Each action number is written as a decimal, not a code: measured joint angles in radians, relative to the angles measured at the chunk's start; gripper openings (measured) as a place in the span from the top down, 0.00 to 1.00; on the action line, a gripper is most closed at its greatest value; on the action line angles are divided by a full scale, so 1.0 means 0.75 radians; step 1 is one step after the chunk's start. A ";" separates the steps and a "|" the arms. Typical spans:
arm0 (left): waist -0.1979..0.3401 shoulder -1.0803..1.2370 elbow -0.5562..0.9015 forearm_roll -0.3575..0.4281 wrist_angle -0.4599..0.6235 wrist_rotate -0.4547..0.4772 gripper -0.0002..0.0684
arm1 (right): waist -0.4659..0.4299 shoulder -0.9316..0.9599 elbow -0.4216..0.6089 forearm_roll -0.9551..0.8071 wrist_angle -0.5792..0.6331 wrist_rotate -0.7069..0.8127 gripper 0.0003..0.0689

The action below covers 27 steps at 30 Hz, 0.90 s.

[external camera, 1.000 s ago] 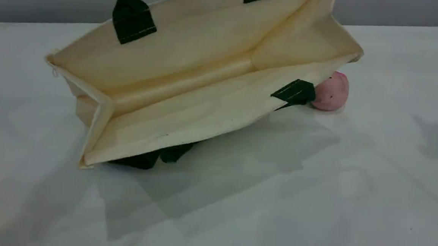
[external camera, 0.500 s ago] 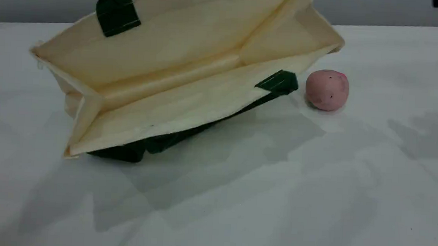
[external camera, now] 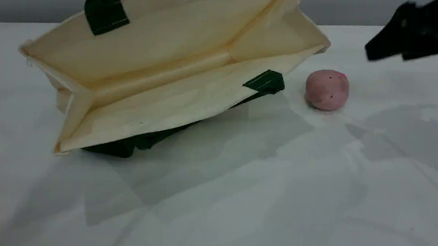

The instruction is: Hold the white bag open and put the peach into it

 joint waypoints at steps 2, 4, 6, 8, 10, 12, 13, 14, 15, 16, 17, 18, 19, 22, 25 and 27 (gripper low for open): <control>0.000 0.000 0.000 0.000 0.000 0.000 0.85 | 0.000 0.043 -0.002 0.069 -0.008 -0.026 0.18; 0.000 0.000 0.000 0.000 0.000 0.000 0.85 | 0.000 0.080 -0.016 0.144 -0.004 -0.026 0.18; 0.000 0.000 0.000 0.000 -0.001 0.000 0.85 | 0.000 0.108 -0.032 0.233 0.018 -0.026 0.18; 0.000 0.000 0.000 0.000 -0.001 -0.001 0.85 | 0.000 0.139 -0.057 0.298 0.028 -0.026 0.18; 0.000 0.000 0.000 0.000 -0.001 -0.001 0.85 | 0.000 0.160 -0.079 0.348 0.028 -0.026 0.18; 0.000 0.000 0.000 0.000 -0.001 -0.001 0.85 | -0.001 0.177 -0.098 0.372 0.029 -0.026 0.18; 0.000 0.000 0.000 0.000 -0.001 -0.001 0.85 | -0.001 0.184 -0.106 0.376 0.032 -0.026 0.18; 0.000 0.000 0.000 0.000 -0.001 -0.001 0.85 | -0.001 0.194 -0.113 0.377 0.039 -0.026 0.18; 0.000 0.000 0.000 0.000 -0.001 -0.001 0.85 | 0.003 0.205 -0.122 0.377 0.045 -0.026 0.18; 0.000 0.000 0.000 0.000 -0.001 -0.001 0.85 | 0.010 0.217 -0.130 0.377 0.045 -0.024 0.18; 0.000 0.000 0.000 0.000 -0.001 -0.001 0.85 | 0.016 0.229 -0.141 0.377 0.048 -0.024 0.18; 0.000 0.000 0.000 0.000 -0.001 -0.001 0.85 | 0.028 0.244 -0.154 0.377 0.051 -0.024 0.18; 0.000 0.000 0.000 0.000 -0.001 -0.001 0.85 | 0.037 0.258 -0.165 0.376 0.051 -0.024 0.18; 0.000 0.000 0.000 0.000 -0.001 -0.001 0.85 | 0.068 0.291 -0.203 0.374 0.050 -0.024 0.18; 0.000 0.000 0.000 0.000 -0.001 -0.001 0.85 | 0.078 0.321 -0.228 0.371 0.036 -0.024 0.18; 0.000 0.000 0.000 0.000 -0.001 -0.001 0.85 | 0.078 0.344 -0.228 0.371 0.034 -0.024 0.18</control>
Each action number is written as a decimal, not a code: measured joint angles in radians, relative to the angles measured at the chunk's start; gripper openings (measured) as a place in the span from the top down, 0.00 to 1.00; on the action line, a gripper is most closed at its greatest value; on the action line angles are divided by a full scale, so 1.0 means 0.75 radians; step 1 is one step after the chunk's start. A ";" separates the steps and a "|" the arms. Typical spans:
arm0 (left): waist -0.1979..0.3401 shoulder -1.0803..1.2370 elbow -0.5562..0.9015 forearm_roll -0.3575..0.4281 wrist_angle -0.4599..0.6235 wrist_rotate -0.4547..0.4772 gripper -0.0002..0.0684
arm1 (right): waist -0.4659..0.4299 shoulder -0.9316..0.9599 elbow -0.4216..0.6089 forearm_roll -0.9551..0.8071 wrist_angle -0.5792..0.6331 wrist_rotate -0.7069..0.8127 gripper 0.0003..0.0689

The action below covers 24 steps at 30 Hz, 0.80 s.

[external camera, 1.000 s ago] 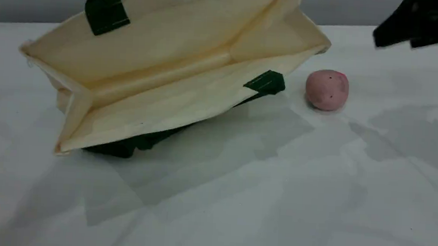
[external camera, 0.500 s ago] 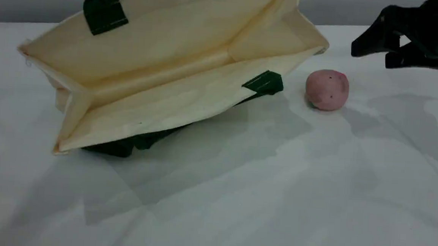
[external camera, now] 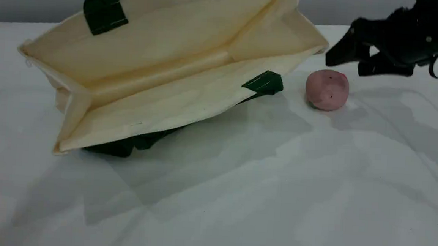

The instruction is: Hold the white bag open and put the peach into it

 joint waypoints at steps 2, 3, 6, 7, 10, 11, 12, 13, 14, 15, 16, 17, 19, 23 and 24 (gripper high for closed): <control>0.000 0.000 0.000 0.000 0.000 0.000 0.85 | 0.000 0.020 0.001 -0.010 0.005 0.000 0.18; 0.000 0.000 0.000 0.000 0.000 0.000 0.85 | 0.000 0.028 0.001 -0.010 0.013 0.000 0.18; 0.000 0.000 0.000 0.000 0.000 0.000 0.85 | 0.000 0.039 0.001 -0.008 0.049 0.000 0.18; 0.000 0.000 0.000 0.000 0.000 0.000 0.85 | 0.000 0.043 0.001 -0.008 0.048 0.000 0.18; 0.000 0.000 0.000 0.000 0.000 0.000 0.85 | 0.000 0.046 0.001 -0.008 0.046 0.000 0.18; 0.000 0.000 0.000 0.000 0.000 0.000 0.85 | 0.000 0.046 0.001 -0.007 0.046 0.000 0.18; 0.000 0.000 0.000 0.000 0.000 0.000 0.85 | 0.000 0.046 0.001 -0.006 0.046 0.000 0.18; 0.000 0.000 0.000 0.000 0.000 0.000 0.85 | 0.000 0.046 0.001 -0.006 0.037 0.000 0.18; 0.000 0.000 0.000 0.000 0.000 0.000 0.85 | 0.000 0.046 0.001 -0.004 0.033 0.000 0.18; 0.000 0.000 0.000 0.000 0.000 0.000 0.85 | 0.000 0.046 0.001 0.000 0.033 0.000 0.18; 0.000 0.000 0.000 0.000 0.000 0.000 0.85 | 0.000 0.046 0.001 0.004 0.033 0.000 0.18; 0.000 0.000 0.000 0.000 0.000 0.000 0.85 | 0.000 0.046 0.001 0.005 0.034 0.000 0.18; 0.000 0.000 0.000 0.000 0.000 0.000 0.85 | 0.000 0.046 0.001 0.008 0.037 0.000 0.18; 0.000 0.000 0.000 0.000 0.000 0.000 0.85 | 0.000 0.046 0.001 0.049 0.037 0.000 0.18; 0.000 0.000 0.000 0.000 0.000 0.000 0.85 | 0.001 0.046 0.001 0.066 0.037 0.000 0.18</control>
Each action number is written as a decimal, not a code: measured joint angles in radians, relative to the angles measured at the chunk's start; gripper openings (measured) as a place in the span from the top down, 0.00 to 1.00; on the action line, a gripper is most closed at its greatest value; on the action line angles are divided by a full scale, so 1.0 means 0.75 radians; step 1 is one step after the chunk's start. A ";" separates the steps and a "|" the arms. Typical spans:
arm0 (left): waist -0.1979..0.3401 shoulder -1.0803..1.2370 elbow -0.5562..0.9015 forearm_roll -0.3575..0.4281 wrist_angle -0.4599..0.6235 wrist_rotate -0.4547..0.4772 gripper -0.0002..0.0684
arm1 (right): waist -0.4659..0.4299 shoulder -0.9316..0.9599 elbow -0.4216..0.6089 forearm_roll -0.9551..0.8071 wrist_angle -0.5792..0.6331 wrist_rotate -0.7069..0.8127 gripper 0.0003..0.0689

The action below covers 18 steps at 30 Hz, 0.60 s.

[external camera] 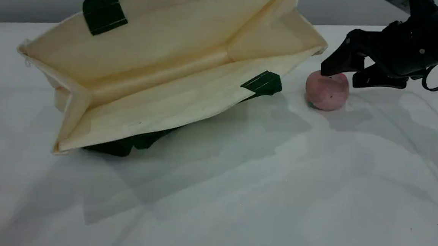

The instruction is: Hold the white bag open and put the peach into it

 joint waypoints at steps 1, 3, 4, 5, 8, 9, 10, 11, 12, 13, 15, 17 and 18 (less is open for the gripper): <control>0.000 0.000 0.000 0.000 0.000 0.000 0.85 | 0.001 0.000 0.000 0.016 -0.001 0.000 0.18; 0.000 0.000 0.000 0.000 0.000 0.000 0.85 | 0.004 0.000 0.000 0.025 -0.001 0.000 0.18; 0.000 0.000 0.000 0.000 0.000 0.000 0.85 | 0.008 0.000 0.000 0.025 -0.001 0.000 0.18; 0.000 0.000 0.000 0.000 0.000 0.000 0.85 | 0.010 0.000 0.000 0.025 -0.002 0.000 0.18; 0.000 0.000 0.000 0.000 0.000 0.000 0.85 | 0.023 0.000 0.000 0.025 -0.002 0.000 0.18; 0.000 0.000 0.000 0.000 0.000 0.000 0.85 | 0.023 0.000 0.000 0.025 -0.008 0.000 0.18; 0.000 0.000 0.000 0.000 0.000 0.000 0.85 | 0.024 0.000 0.000 0.024 -0.010 0.000 0.18; 0.000 0.000 0.000 0.000 0.000 0.000 0.85 | 0.024 0.000 0.000 0.024 -0.015 0.000 0.18; 0.000 0.000 0.000 0.000 0.000 0.000 0.85 | 0.024 0.000 0.000 0.024 -0.023 0.000 0.18; 0.000 0.000 0.000 0.000 0.000 0.000 0.85 | 0.024 0.000 0.000 0.024 -0.035 0.000 0.18; 0.000 0.000 0.000 0.000 0.000 0.000 0.85 | 0.024 0.011 0.000 0.024 -0.053 0.000 0.18; 0.000 0.000 0.000 -0.001 0.000 0.000 0.85 | 0.024 0.039 0.000 0.025 -0.050 0.000 0.18; 0.000 0.000 0.000 -0.001 0.000 0.000 0.85 | 0.024 0.058 0.000 0.024 -0.048 0.000 0.18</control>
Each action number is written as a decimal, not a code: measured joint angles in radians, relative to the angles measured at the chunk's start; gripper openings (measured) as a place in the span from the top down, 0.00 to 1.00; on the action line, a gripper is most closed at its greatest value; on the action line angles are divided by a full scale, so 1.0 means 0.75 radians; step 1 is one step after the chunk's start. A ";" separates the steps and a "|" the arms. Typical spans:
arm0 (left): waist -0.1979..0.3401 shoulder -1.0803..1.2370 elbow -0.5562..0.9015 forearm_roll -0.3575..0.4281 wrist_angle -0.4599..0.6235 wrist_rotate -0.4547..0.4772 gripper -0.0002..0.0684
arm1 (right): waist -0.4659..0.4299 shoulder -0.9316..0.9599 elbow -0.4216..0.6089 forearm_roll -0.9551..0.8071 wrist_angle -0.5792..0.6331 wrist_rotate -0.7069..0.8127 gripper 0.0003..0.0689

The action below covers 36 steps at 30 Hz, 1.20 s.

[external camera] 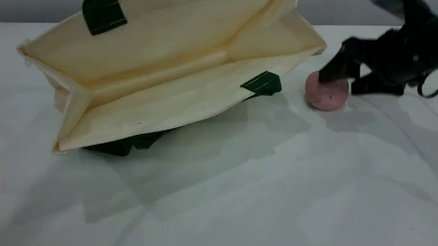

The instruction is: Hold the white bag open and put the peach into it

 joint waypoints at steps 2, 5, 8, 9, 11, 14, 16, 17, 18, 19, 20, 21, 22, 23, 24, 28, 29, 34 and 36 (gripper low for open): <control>0.000 0.000 0.000 0.000 0.000 0.000 0.85 | 0.000 0.029 0.000 0.000 0.006 0.000 0.18; 0.000 0.000 0.000 0.000 0.000 0.000 0.85 | 0.000 0.045 0.000 -0.001 0.012 0.000 0.18; 0.000 0.000 0.000 0.000 0.000 0.000 0.85 | 0.000 0.045 0.000 -0.001 0.016 0.000 0.18; 0.000 0.000 0.000 0.000 0.000 0.000 0.85 | 0.000 0.045 0.000 -0.001 0.018 0.000 0.18; 0.000 0.000 0.000 0.000 0.000 0.000 0.85 | 0.000 0.046 0.000 -0.001 0.036 0.000 0.18; 0.000 0.000 0.000 0.000 0.000 0.000 0.85 | 0.000 0.059 -0.016 -0.003 0.040 0.000 0.18; 0.000 0.000 0.000 0.000 0.000 0.000 0.85 | 0.000 0.062 -0.030 0.001 0.059 0.000 0.18; 0.000 0.000 0.000 0.000 0.000 0.000 0.85 | 0.000 0.063 -0.037 -0.001 0.067 0.000 0.18; 0.000 0.000 0.000 0.000 0.000 0.000 0.85 | 0.000 0.063 -0.041 -0.001 0.067 0.000 0.18; 0.000 0.000 0.000 0.000 0.000 0.000 0.85 | 0.000 0.063 -0.046 -0.002 0.070 0.000 0.18; 0.000 0.000 0.000 0.000 0.000 0.000 0.85 | 0.000 0.065 -0.052 -0.001 0.070 0.000 0.18; 0.000 0.000 0.000 0.000 0.000 0.000 0.85 | 0.000 0.068 -0.054 0.002 0.070 0.000 0.18; 0.000 0.000 0.000 0.000 0.000 0.000 0.85 | 0.000 0.075 -0.054 0.000 0.070 0.000 0.18; 0.000 0.000 0.000 0.000 0.000 0.000 0.85 | 0.000 0.081 -0.054 0.000 0.070 0.000 0.19; 0.000 0.000 0.000 0.000 0.000 0.000 0.85 | 0.000 0.091 -0.054 0.000 0.068 0.000 0.20; 0.000 0.000 0.000 0.001 0.000 0.001 0.85 | 0.000 0.128 -0.055 0.014 0.099 -0.003 0.31; 0.000 0.000 0.000 0.001 0.000 0.001 0.85 | 0.000 0.134 -0.055 0.015 0.103 -0.003 0.34; 0.000 0.000 0.000 0.001 0.000 -0.001 0.85 | 0.000 0.141 -0.055 0.007 0.125 -0.003 0.52; 0.000 0.000 0.000 0.001 0.000 -0.001 0.85 | 0.000 0.142 -0.055 0.005 0.125 -0.001 0.54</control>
